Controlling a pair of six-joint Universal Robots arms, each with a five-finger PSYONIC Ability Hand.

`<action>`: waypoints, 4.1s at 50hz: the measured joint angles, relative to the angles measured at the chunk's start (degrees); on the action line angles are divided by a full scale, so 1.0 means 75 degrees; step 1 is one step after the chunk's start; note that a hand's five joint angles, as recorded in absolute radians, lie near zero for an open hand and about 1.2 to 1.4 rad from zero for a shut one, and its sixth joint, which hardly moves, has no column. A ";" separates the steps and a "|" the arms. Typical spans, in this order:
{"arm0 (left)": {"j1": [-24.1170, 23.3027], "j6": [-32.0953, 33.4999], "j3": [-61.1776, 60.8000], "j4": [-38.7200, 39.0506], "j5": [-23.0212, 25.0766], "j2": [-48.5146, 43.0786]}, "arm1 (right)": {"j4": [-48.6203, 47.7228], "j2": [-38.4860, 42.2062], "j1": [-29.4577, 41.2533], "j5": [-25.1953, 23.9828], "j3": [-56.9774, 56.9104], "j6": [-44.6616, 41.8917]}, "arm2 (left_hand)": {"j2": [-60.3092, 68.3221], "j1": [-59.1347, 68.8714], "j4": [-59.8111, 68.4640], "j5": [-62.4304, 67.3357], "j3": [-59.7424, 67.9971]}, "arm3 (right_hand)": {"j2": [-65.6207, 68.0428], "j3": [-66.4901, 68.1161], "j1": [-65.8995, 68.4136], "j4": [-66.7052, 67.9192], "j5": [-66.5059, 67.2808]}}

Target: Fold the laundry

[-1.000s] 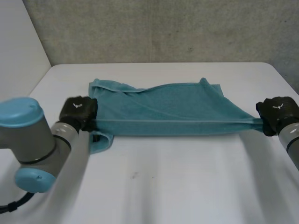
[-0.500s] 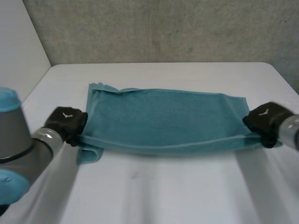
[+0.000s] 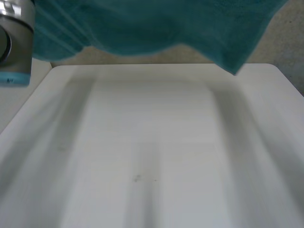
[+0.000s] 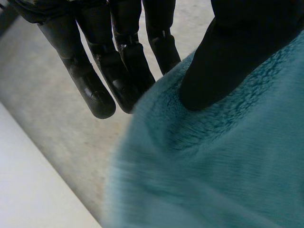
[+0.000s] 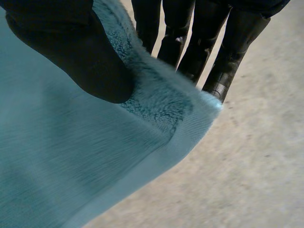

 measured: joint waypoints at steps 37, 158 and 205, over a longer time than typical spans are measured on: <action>0.0733 -0.0058 -0.6679 -0.0196 0.0802 -0.0104 | -0.1058 -0.0430 -0.1129 -0.1337 0.6721 0.0041 | -0.6666 -0.6150 -0.6679 -0.6232 -0.6575 | 0.0001 0.0004 0.0001 0.0001 0.0001; 0.2832 -0.0083 -0.4688 -0.1578 0.2116 -0.1803 | -0.1114 0.1326 -0.2024 -0.1471 0.6424 -0.0577 | -0.1845 -0.1380 -0.1835 -0.1440 -0.1844 | 0.0001 0.0004 0.0001 0.0001 0.0017; 0.2809 -0.0071 -0.4862 -0.1781 0.2131 -0.1683 | -0.1079 0.1353 -0.2022 -0.1471 0.6436 -0.0587 | -0.3931 -0.3388 -0.3942 -0.3464 -0.3859 | 0.0001 0.0004 0.0001 0.0001 0.0015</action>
